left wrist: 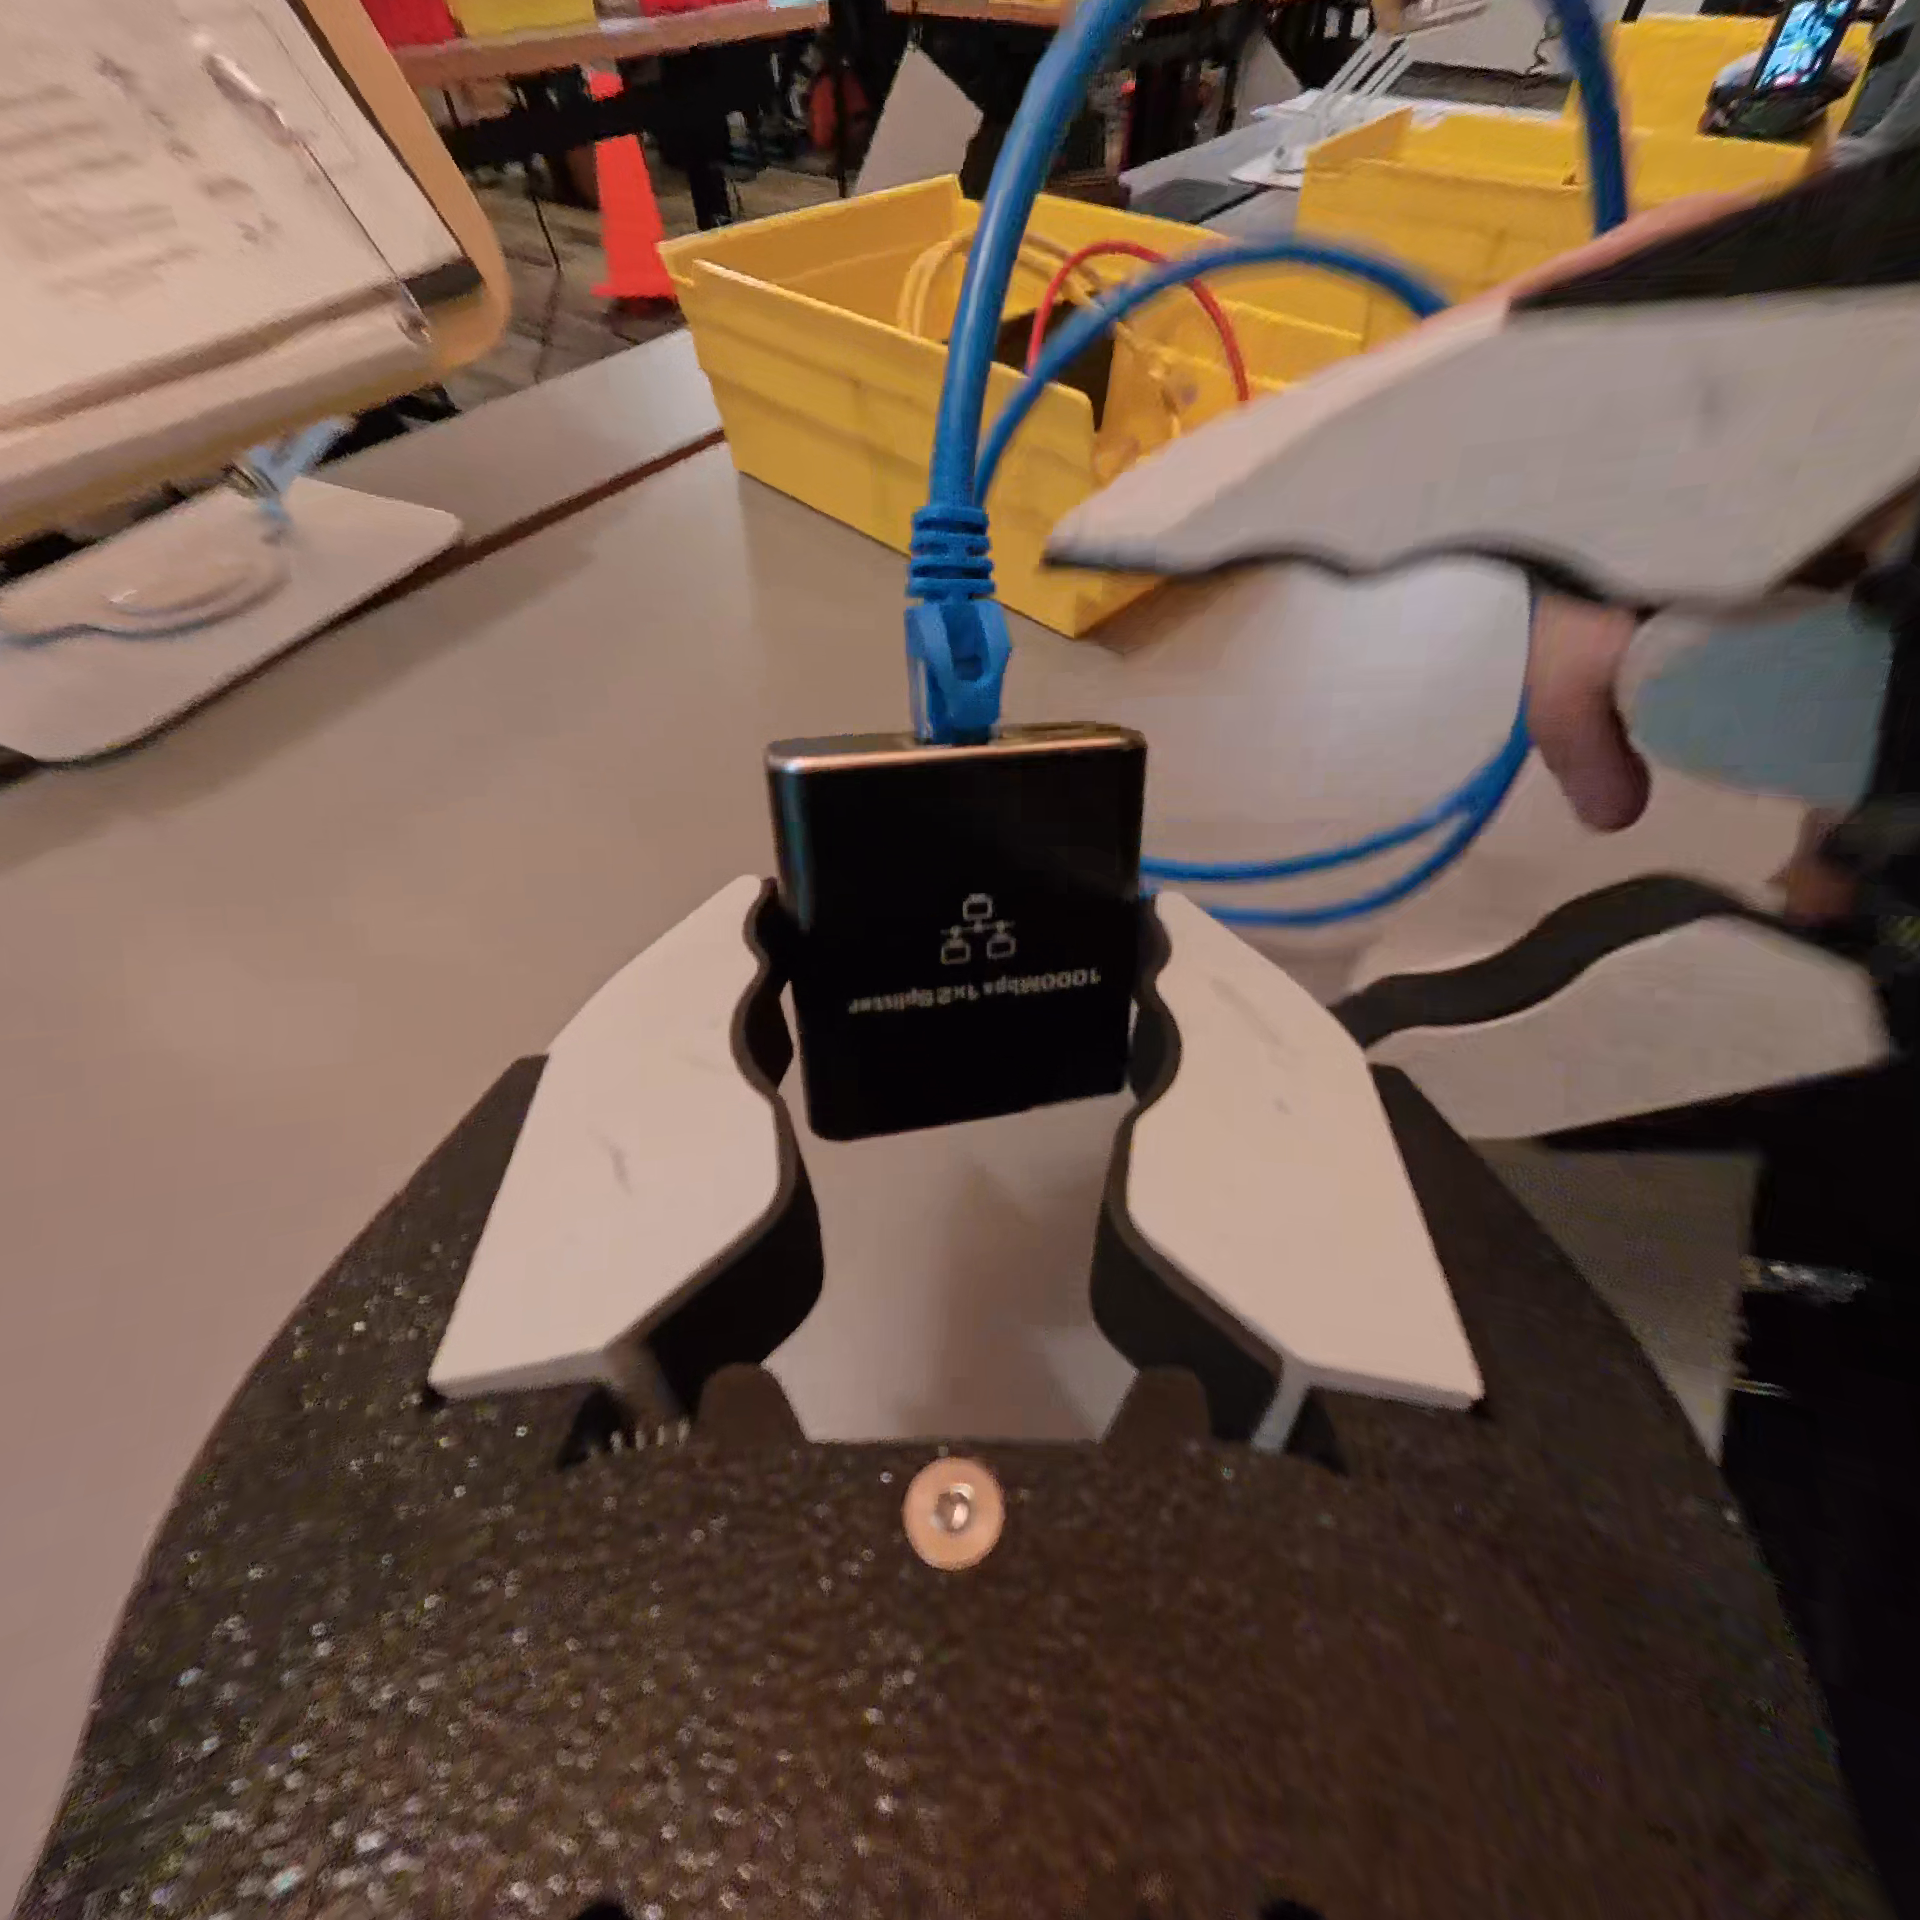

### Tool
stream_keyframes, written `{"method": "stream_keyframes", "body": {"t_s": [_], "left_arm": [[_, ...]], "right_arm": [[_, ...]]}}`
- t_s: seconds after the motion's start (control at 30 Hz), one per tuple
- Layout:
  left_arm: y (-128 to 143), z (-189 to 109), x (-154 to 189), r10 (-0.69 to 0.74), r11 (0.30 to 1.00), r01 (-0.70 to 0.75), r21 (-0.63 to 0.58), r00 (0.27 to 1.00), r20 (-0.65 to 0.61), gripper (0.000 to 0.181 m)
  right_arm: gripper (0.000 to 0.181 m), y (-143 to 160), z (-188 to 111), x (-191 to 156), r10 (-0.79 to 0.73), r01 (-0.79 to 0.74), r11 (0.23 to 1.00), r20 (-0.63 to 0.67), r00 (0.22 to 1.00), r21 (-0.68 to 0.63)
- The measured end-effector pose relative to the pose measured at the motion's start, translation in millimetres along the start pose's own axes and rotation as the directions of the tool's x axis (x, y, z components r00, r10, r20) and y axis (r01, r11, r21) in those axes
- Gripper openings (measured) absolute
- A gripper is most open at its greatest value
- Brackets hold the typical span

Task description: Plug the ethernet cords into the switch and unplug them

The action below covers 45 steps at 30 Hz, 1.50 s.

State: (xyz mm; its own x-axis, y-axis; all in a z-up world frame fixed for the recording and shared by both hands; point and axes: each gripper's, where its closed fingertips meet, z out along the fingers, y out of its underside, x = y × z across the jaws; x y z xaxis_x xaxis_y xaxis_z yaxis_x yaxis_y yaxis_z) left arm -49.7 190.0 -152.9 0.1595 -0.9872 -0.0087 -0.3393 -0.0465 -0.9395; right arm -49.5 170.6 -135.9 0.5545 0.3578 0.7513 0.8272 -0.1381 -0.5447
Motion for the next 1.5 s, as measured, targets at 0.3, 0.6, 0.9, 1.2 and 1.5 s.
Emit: {"method": "stream_keyframes", "body": {"t_s": [0.3,0.6,0.9,1.2,1.5], "left_arm": [[-20,-15,-8,0.224,0.966,-0.234,0.109,0.970,0.095,0.062],[-26,-14,19,0.415,0.881,-0.414,0.227,0.909,0.045,0.062],[-41,-27,21,0.501,0.734,-0.536,0.417,0.842,0.200,0.062],[-34,-30,17,0.410,0.779,-0.401,0.483,0.907,0.092,0.063],[-23,-21,19,0.381,0.816,-0.348,0.462,0.924,0.023,0.077]], "right_arm": [[0.077,-26,0,-7,0.683,-0.969,0.246,0.714,0.151,-0.031],[0.023,-25,-15,16,0.571,-1.000,-0.026,0.821,-0.014,0.002],[0.023,-20,-11,27,0.448,-0.888,-0.417,0.806,-0.387,-0.195],[0.022,-23,-6,12,0.509,-0.865,-0.442,0.729,-0.458,-0.235],[0.023,-37,-9,3,0.513,-0.873,-0.416,0.727,-0.457,-0.255]]}}
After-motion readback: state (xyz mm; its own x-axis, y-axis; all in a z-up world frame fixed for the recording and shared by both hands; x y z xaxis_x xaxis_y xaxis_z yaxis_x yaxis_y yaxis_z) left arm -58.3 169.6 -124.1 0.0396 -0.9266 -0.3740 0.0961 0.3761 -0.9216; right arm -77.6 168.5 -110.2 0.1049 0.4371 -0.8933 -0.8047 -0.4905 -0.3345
